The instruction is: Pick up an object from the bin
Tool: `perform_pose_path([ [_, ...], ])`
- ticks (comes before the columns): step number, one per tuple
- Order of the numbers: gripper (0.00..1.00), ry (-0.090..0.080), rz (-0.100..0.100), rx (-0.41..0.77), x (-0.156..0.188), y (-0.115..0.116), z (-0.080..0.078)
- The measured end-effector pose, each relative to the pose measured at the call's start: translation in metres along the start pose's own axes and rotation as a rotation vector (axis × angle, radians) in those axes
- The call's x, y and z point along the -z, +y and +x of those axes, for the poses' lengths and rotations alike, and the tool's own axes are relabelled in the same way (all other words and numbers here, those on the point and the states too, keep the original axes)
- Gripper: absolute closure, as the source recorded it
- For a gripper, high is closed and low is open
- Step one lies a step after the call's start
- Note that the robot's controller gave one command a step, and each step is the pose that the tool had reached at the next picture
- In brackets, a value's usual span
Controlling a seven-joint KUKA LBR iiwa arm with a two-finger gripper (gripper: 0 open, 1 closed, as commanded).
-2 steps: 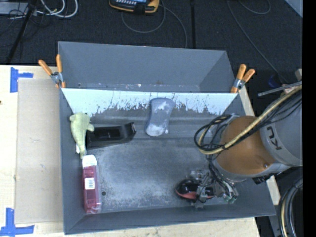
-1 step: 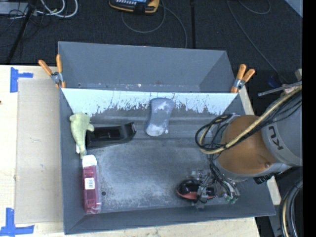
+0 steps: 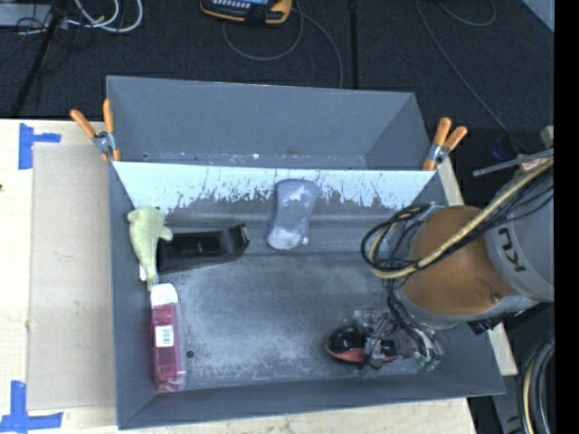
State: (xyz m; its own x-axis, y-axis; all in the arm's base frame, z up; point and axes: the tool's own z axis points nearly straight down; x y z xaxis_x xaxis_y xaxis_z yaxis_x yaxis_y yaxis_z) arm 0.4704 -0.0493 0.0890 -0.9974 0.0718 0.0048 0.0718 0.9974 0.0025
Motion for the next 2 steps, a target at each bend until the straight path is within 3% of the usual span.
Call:
perform_pose_path([
  [1, 1.00, -0.003, 0.000, 0.000, 0.0052, -0.0001, -0.0010],
  [2, 1.00, 0.006, 0.000, 0.001, 0.0115, 0.0000, 0.0011],
])
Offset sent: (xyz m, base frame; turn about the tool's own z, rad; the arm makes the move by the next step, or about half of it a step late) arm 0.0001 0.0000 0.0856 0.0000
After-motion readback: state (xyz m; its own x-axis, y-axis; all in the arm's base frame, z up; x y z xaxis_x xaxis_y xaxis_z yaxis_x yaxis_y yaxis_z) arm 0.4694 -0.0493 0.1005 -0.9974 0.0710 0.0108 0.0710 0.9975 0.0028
